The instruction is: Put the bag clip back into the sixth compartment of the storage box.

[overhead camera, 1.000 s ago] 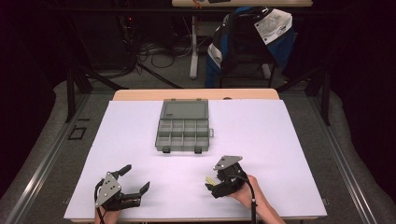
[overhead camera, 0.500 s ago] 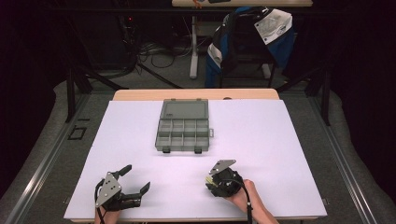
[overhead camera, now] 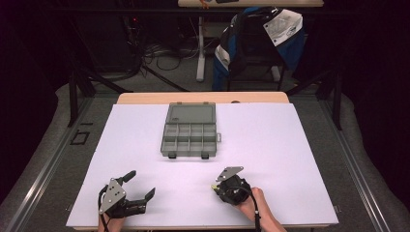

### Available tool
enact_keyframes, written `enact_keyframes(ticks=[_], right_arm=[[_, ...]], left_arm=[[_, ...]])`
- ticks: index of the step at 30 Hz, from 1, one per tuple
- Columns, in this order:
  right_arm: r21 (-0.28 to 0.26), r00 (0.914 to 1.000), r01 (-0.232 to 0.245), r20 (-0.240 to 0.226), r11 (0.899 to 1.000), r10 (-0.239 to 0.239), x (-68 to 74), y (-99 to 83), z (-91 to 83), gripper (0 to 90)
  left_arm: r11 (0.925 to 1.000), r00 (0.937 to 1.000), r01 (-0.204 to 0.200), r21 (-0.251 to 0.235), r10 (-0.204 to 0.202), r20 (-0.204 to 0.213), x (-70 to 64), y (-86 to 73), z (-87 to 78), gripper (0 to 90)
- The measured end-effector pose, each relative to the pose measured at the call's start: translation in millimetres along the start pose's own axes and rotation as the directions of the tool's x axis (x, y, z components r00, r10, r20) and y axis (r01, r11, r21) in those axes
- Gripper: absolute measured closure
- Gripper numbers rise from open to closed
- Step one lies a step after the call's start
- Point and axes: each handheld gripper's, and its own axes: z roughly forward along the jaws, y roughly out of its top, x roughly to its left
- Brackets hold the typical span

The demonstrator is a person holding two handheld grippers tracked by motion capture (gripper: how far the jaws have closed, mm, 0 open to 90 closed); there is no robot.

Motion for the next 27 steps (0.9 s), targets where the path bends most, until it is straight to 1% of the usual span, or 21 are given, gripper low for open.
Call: enact_keyframes(ticks=[7,10,19,20,22,26,27], right_arm=[[-0.011,0.9998,-0.013,-0.013,1.0,0.013,-1.1,-1.1,-0.9,80.1],[-0.023,0.9999,-0.007,-0.013,1.0,0.007,-1.3,-1.0,-2.3,80.1],[-0.066,1.0,-0.008,-0.001,0.998,0.008,-4.1,0.4,-10.8,80.0],[-0.078,1.0,-0.003,0.002,0.997,0.004,-5.1,1.2,-12.8,80.0],[-0.081,1.0,-0.004,0.002,0.997,0.005,-5.7,1.8,-14.1,80.1],[-0.111,0.9999,-0.007,0.009,0.994,0.008,-7.7,4.1,-18.1,80.0],[-0.111,0.9999,-0.008,0.011,0.994,0.01,-8.5,5.1,-20.0,80.0]], left_arm=[[1.0,1.0,0.0,-0.002,0.0,0.0,0.1,0.2,-0.1,10.2],[1.0,1.0,0.001,-0.003,-0.001,0.001,0.1,0.2,-0.1,10.2],[1.0,1.0,0.001,-0.007,-0.001,0.0,-0.3,0.5,-1.2,10.2],[1.0,1.0,0.0,-0.006,0.0,-0.001,-0.4,0.5,-1.0,10.2],[1.0,1.0,-0.004,-0.004,0.004,-0.003,-0.4,0.5,-1.0,10.2],[1.0,1.0,-0.002,-0.005,0.002,-0.004,-0.5,0.4,-0.8,10.2],[1.0,1.0,0.0,-0.005,0.0,-0.004,-0.7,0.5,-0.7,10.1]])
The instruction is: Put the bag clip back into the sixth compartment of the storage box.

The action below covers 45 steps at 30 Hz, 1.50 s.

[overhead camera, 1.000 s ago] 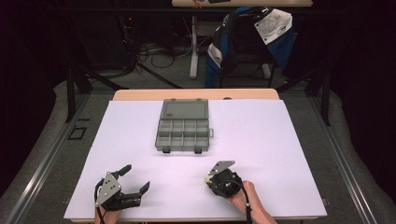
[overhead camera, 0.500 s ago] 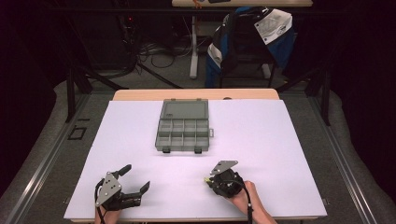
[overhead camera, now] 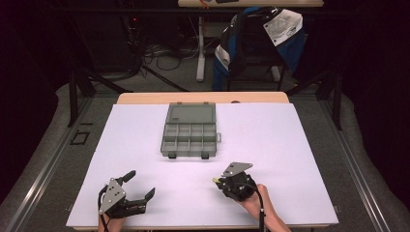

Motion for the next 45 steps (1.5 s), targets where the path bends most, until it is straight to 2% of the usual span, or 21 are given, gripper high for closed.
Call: enact_keyframes(ticks=[14,26,45], right_arm=[[-0.022,0.9995,0.025,0.019,0.999,-0.024,-6.0,16.7,-1.0,80.1],[-0.036,0.9995,0.022,0.023,0.999,-0.021,-12.7,30.4,2.8,80.2],[-0.055,0.9988,0.043,0.026,0.998,-0.041,-18.4,65.3,14.4,80.3]], left_arm=[[0.9999,0.9999,0.006,-0.008,-0.006,-0.012,0.0,-0.1,-1.6,10.2],[1.0,0.9999,0.004,-0.008,-0.004,-0.013,-0.2,0.1,-1.4,10.2],[1.0,0.9999,0.001,-0.006,-0.001,-0.011,0.2,-0.1,-2.3,10.2]])
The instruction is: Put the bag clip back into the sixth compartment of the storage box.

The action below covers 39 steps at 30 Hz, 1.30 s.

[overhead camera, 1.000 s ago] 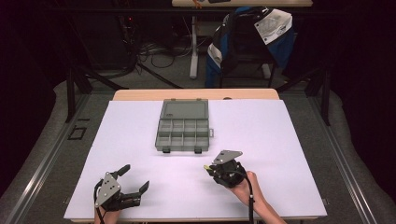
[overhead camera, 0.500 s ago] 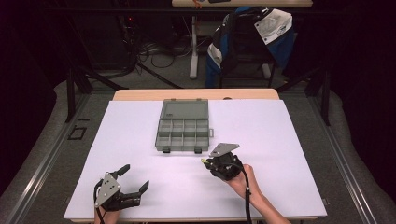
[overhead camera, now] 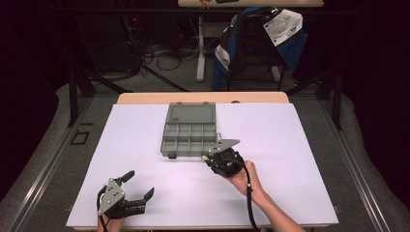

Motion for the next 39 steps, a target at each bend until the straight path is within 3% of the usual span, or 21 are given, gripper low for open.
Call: enact_keyframes(ticks=[39], right_arm=[[0.032,0.9999,0.008,-0.008,0.999,-0.008,-11.3,39.7,34.9,80.2]], left_arm=[[1.0,1.0,-0.001,-0.003,0.001,-0.004,0.0,0.3,-1.4,10.2]])
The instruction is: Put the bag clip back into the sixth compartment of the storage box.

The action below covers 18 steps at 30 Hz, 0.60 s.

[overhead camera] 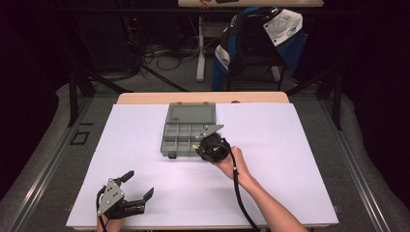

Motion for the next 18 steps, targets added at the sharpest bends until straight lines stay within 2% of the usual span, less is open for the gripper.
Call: enact_keyframes(ticks=[18], right_arm=[[0.027,0.9995,-0.032,-0.004,0.999,0.032,-6.2,15.1,17.5,80.2]], left_arm=[[1.0,1.0,0.0,-0.004,0.0,0.001,0.1,0.2,0.1,10.1]])
